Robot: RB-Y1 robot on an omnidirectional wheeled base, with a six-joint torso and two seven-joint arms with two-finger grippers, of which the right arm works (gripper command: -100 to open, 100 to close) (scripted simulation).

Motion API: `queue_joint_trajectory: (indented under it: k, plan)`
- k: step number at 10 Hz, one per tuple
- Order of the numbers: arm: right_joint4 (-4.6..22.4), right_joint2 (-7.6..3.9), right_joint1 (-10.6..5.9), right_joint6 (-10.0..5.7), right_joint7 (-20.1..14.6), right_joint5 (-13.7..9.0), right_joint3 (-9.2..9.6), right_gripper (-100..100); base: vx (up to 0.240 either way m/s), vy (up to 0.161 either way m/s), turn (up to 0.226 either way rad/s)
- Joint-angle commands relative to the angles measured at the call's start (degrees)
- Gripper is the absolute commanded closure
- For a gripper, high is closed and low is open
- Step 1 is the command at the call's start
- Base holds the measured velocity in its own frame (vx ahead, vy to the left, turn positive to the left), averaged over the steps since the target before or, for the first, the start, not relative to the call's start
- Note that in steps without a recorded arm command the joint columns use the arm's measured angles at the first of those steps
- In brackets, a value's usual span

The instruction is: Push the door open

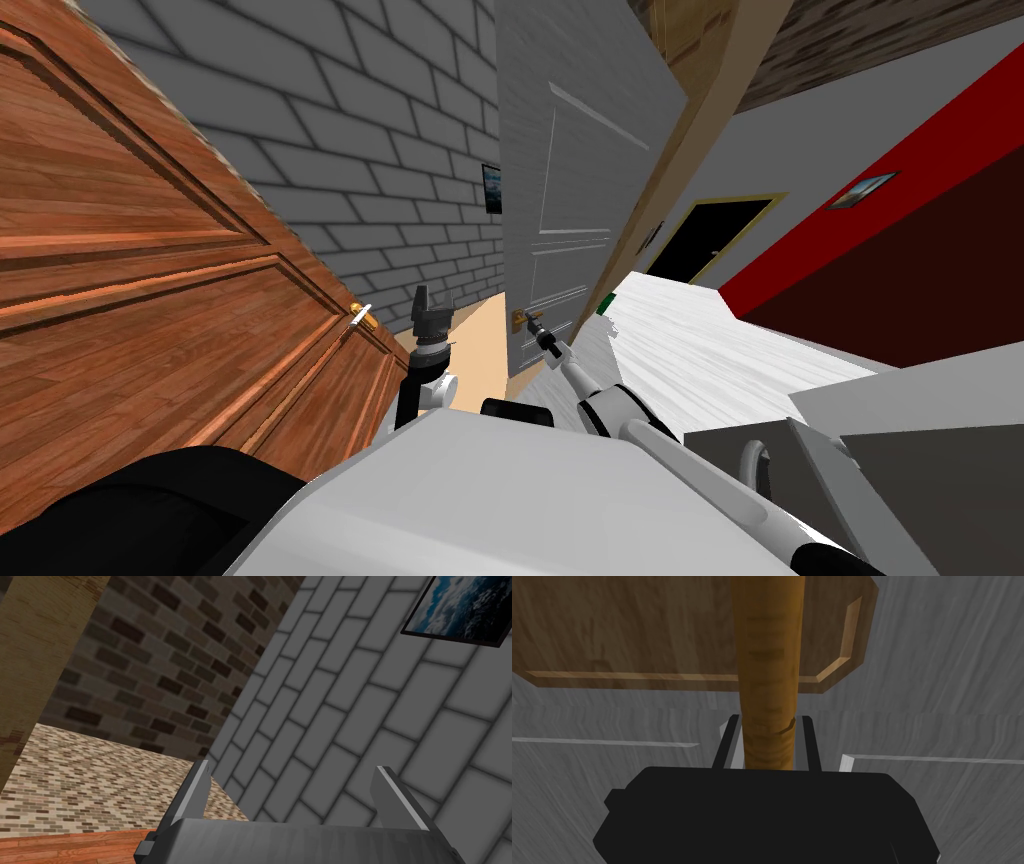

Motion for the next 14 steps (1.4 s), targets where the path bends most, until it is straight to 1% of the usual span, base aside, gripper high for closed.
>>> queue_joint_trajectory:
  k: [1, 2, 3, 4, 6, 9, 10, 12, 13, 14]
  plan:
    - [-2.86, -1.16, 1.22, 1.51, -0.05, -0.14, -0.30, 100, 0.086, 0.123, -0.033]
    - [-1.70, -1.16, 1.22, 1.51, -0.05, -0.14, -0.30, 100, 0.053, 0.035, -0.001]
    - [-3.45, -1.16, 1.22, 1.51, -0.05, -0.14, -0.30, 100, 0.014, -0.012, 0.019]
    - [-3.37, -1.24, 1.35, 2.02, 1.26, -0.95, -1.76, 100, 0.052, 0.087, -0.026]
    - [-3.36, -1.24, 1.35, 2.02, 1.26, -0.95, -1.76, 100, 0.067, 0.094, -0.041]
    - [-3.24, -1.30, 1.58, 2.87, 3.46, -2.32, -4.20, 100, 0.102, 0.123, -0.047]
    - [-3.17, -1.30, 1.58, 2.87, 3.46, -2.32, -4.20, 100, 0.100, 0.128, -0.039]
    - [-3.24, -1.30, 1.58, 2.87, 3.46, -2.32, -4.20, 100, 0.026, 0.022, 0.016]
    - [-3.17, -1.29, 1.71, 3.35, 4.72, -3.11, -5.60, 100, 0.068, 0.097, -0.020]
    - [-3.14, -1.29, 1.76, 3.51, 5.12, -3.36, -6.05, 100, 0.086, 0.152, -0.072]
